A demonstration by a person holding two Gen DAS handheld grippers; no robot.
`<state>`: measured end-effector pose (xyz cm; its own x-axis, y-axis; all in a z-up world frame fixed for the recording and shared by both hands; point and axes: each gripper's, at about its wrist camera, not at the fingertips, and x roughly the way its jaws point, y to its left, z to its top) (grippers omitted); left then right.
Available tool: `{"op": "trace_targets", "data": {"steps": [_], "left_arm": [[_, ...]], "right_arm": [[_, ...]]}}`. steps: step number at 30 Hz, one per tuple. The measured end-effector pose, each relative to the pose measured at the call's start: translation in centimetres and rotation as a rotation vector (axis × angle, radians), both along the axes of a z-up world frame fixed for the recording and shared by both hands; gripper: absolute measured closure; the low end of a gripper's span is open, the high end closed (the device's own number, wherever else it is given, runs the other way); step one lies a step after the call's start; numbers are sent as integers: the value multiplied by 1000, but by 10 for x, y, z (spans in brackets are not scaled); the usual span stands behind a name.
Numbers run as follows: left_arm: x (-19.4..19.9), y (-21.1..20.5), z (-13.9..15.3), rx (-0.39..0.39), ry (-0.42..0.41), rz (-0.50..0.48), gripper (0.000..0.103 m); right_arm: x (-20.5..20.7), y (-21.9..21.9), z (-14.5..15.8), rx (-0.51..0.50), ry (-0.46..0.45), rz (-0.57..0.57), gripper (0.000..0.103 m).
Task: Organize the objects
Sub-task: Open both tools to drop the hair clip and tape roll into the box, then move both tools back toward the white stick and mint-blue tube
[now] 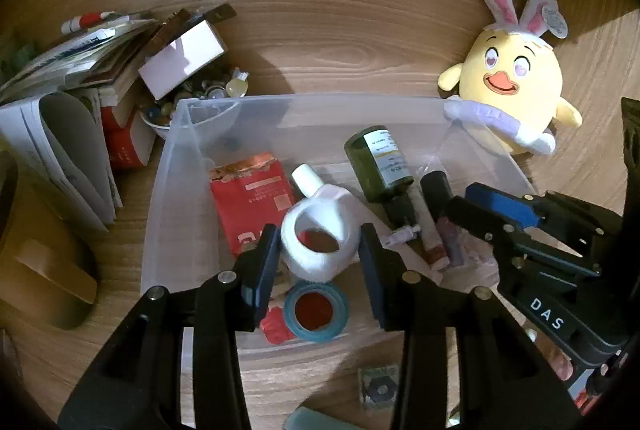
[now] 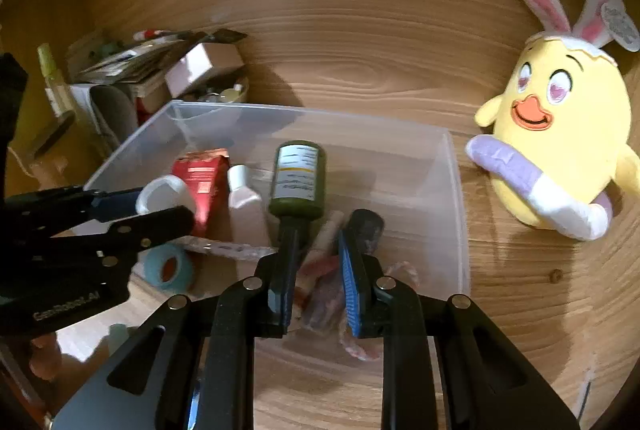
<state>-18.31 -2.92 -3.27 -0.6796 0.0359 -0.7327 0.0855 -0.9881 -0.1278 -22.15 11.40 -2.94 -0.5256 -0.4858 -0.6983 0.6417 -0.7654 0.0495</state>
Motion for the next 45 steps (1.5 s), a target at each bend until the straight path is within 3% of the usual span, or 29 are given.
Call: {"op": "trace_targets", "data": {"steps": [3, 14, 19, 23, 29, 38, 45], "left_arm": [[2, 1, 3, 0, 10, -6, 57], [27, 5, 24, -35, 79, -10, 31], [44, 6, 32, -41, 104, -8, 30], [58, 6, 32, -64, 111, -12, 21], [77, 9, 14, -80, 68, -38, 19], [85, 18, -32, -87, -67, -72, 19], [91, 16, -46, -92, -110, -71, 19]], "right_arm": [[2, 0, 1, 3, 12, -7, 67], [28, 6, 20, 46, 102, 16, 45], [42, 19, 29, 38, 136, 23, 33], [57, 35, 35, 36, 159, 26, 31], [76, 56, 27, 19, 114, 79, 30], [102, 71, -20, 123, 20, 210, 30], [106, 59, -36, 224, 49, 287, 26]]}}
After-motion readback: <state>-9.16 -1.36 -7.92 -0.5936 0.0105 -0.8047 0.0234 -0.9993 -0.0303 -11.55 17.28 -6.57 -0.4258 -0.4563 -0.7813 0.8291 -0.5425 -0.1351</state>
